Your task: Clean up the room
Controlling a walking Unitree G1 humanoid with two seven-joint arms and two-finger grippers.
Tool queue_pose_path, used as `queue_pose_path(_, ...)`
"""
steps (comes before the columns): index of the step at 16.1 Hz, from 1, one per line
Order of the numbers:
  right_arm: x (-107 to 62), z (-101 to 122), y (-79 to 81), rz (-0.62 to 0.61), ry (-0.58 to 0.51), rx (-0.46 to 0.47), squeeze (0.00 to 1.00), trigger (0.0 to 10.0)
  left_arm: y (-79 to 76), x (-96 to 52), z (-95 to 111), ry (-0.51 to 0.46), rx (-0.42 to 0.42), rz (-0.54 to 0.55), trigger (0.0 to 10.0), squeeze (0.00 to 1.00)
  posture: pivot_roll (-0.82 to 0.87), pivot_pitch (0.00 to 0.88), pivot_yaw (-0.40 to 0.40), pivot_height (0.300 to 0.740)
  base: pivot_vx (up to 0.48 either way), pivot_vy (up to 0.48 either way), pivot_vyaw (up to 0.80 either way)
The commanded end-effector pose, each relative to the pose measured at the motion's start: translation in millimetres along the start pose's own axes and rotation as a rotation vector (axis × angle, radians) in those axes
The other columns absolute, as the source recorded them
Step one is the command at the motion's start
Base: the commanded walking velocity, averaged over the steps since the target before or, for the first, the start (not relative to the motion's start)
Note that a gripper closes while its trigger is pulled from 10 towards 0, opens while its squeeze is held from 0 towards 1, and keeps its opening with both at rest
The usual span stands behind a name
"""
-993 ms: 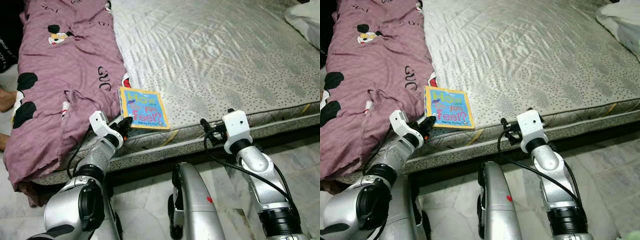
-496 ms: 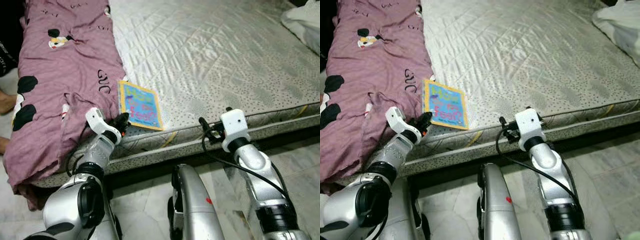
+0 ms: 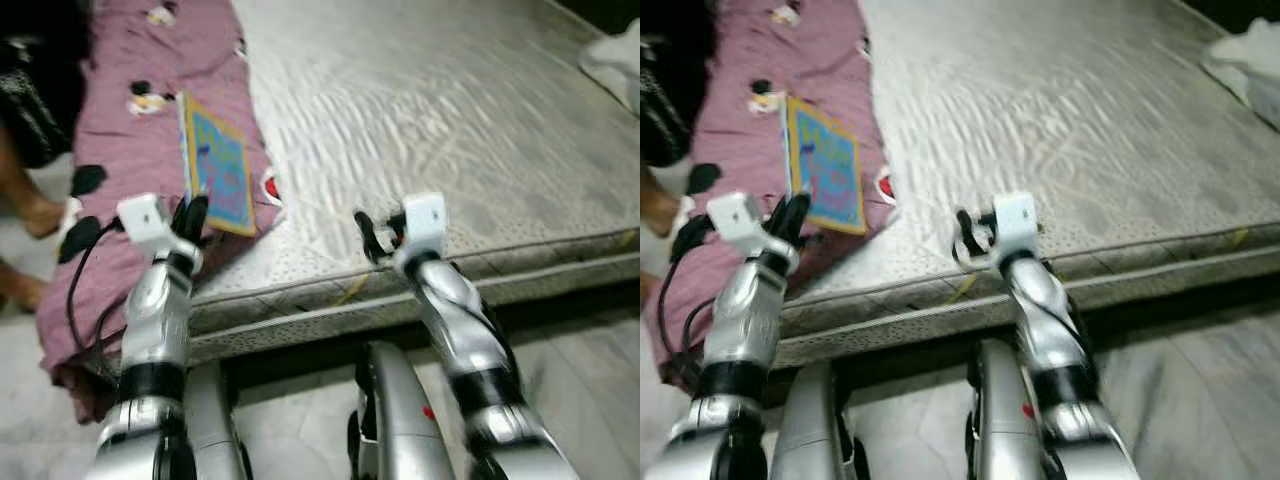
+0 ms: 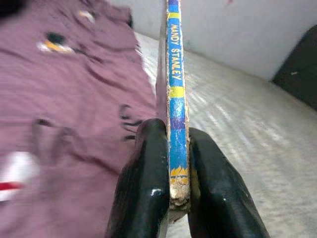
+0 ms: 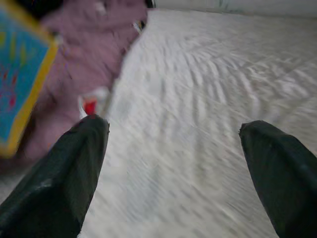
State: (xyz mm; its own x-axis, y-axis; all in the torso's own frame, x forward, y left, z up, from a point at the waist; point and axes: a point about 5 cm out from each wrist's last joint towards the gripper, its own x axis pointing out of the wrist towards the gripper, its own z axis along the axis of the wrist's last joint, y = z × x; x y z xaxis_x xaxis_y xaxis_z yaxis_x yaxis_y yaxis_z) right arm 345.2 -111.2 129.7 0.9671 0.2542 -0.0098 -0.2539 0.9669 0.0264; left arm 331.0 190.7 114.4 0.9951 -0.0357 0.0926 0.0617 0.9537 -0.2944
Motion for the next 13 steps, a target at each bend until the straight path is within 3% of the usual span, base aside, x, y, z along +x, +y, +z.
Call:
queue_pose_path(1,6.5,-1.1,1.5,-0.011,0.006,0.068,0.00,10.0,-7.3,0.4,17.8,-0.068,0.064,-0.025,0.0,0.00,0.05,0.000,0.013,0.527,0.000,0.000,0.00)
queue_pose_path(5,23.5,14.2,24.9,0.035,-0.062,0.111,0.00,10.0,-8.7,1.3,20.7,-0.050,0.149,0.010,0.0,0.00,0.06,0.000,0.039,0.527,0.000,0.000,0.00)
queue_pose_path(6,26.4,19.3,27.9,0.038,-0.083,0.113,0.00,10.0,-10.1,3.3,25.6,-0.064,0.179,0.018,10.0,0.00,0.06,0.000,0.042,0.532,0.000,0.000,0.00)
queue_pose_path(11,34.4,22.5,21.7,0.004,-0.083,0.167,0.00,10.0,-12.6,1.3,37.0,-0.118,0.242,0.100,10.0,0.00,0.06,0.000,0.015,0.577,0.000,0.000,0.00)
queue_pose_path(13,30.1,23.1,18.6,-0.012,-0.116,0.140,0.00,10.0,-5.3,-10.8,32.9,-0.129,0.269,0.165,10.0,0.00,0.08,0.000,-0.006,0.592,0.000,0.000,0.00)
